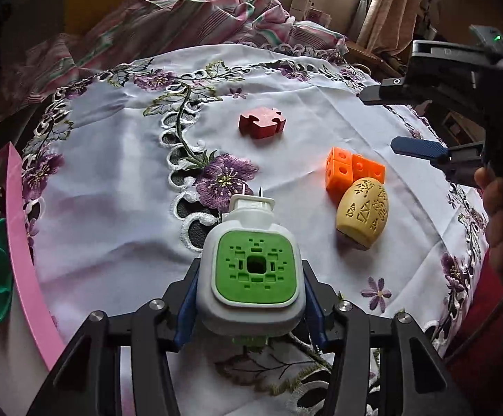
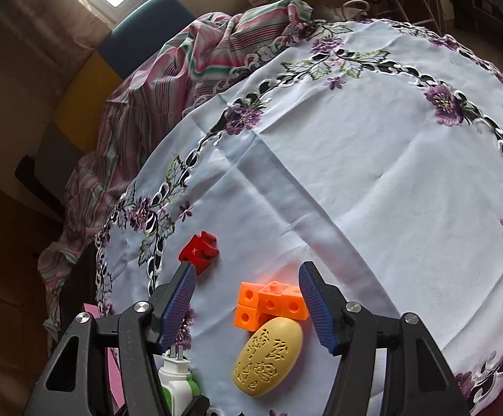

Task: Organize rigid objects
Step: 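Lift the device with left tool while right tool grasps red puzzle piece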

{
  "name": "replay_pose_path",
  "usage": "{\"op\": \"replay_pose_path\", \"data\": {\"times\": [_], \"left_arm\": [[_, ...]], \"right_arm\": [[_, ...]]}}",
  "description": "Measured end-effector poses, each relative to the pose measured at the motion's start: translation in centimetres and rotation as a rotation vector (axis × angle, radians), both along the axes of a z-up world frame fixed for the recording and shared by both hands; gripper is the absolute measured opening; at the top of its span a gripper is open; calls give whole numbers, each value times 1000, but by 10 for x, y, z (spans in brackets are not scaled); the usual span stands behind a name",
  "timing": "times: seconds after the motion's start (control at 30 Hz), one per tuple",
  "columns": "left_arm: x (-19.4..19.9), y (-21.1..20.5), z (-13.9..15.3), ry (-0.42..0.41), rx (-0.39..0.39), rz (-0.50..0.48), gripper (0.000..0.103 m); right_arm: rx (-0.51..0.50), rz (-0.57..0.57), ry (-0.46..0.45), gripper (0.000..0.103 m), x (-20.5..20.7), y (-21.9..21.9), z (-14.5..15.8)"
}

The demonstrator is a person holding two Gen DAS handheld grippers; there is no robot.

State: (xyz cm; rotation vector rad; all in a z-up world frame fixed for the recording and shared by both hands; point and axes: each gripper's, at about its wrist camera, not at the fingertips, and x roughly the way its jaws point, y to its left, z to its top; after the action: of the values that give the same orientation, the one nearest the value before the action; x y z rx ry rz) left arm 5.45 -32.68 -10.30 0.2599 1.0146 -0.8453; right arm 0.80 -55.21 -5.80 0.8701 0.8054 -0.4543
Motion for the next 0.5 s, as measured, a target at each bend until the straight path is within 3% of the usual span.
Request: {"op": "replay_pose_path", "data": {"times": [0.2, 0.5], "left_arm": [[5, 1, -3, 21, -19, -11, 52], [4, 3, -5, 19, -33, -7, 52]], "right_arm": [[-33, 158, 49, 63, 24, 22, -1], [-231, 418, 206, 63, 109, 42, -12]]}}
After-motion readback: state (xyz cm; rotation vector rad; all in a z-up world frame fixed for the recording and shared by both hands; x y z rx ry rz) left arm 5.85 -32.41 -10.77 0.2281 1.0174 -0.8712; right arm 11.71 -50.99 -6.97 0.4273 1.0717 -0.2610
